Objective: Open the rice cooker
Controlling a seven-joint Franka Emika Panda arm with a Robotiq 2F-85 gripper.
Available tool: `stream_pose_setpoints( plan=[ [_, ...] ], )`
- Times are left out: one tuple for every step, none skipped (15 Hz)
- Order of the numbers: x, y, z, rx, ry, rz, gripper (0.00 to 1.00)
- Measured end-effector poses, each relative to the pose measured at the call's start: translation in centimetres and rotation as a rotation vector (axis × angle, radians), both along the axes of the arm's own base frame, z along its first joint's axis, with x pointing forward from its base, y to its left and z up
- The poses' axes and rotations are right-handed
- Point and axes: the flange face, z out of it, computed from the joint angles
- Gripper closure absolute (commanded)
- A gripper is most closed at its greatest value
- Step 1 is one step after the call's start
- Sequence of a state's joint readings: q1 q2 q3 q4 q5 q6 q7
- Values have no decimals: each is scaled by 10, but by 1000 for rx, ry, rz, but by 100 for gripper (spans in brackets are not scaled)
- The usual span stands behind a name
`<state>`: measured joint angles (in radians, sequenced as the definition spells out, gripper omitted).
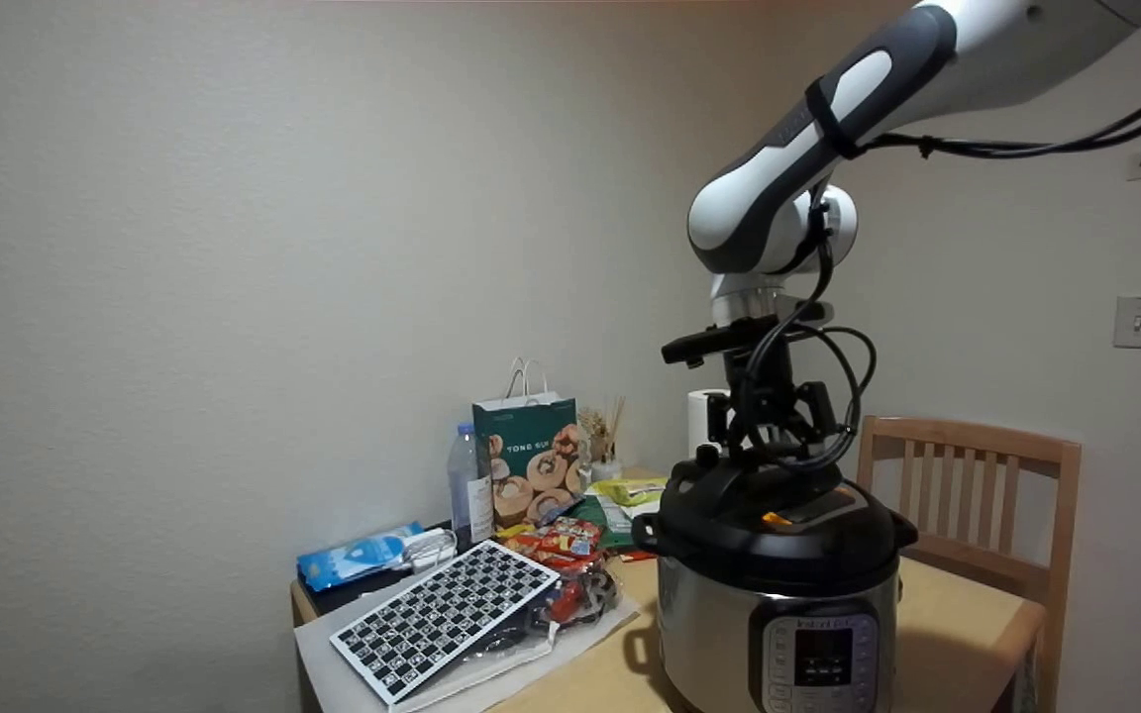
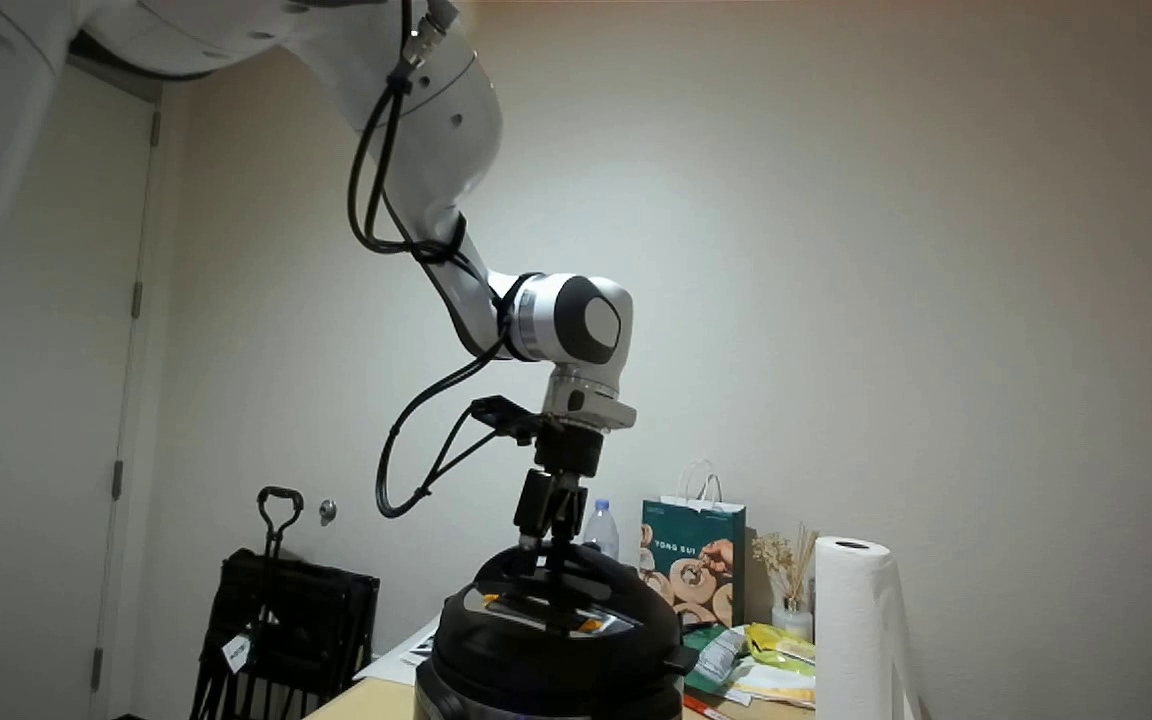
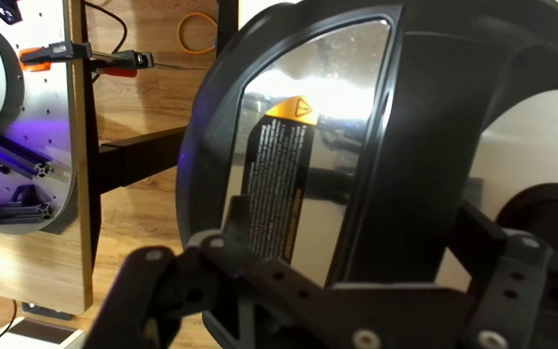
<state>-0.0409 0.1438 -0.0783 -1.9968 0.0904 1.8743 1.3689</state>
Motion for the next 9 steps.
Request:
stream_pose_setpoints(
  plan=[
    [2, 0, -4, 0, 4, 0, 25],
    [3, 0, -6, 1, 7, -1, 27],
    [4, 0, -7, 4, 7, -4, 33],
    [6, -1, -5, 7, 2, -8, 40],
    [7, -1, -2, 10, -5, -11, 46],
    [9, -2, 1, 10, -12, -13, 54],
    [10, -2, 4, 9, -20, -13, 60],
    [10, -2, 8, 9, -26, -14, 68],
    [10, -2, 11, 9, -28, -15, 73]
  ],
)
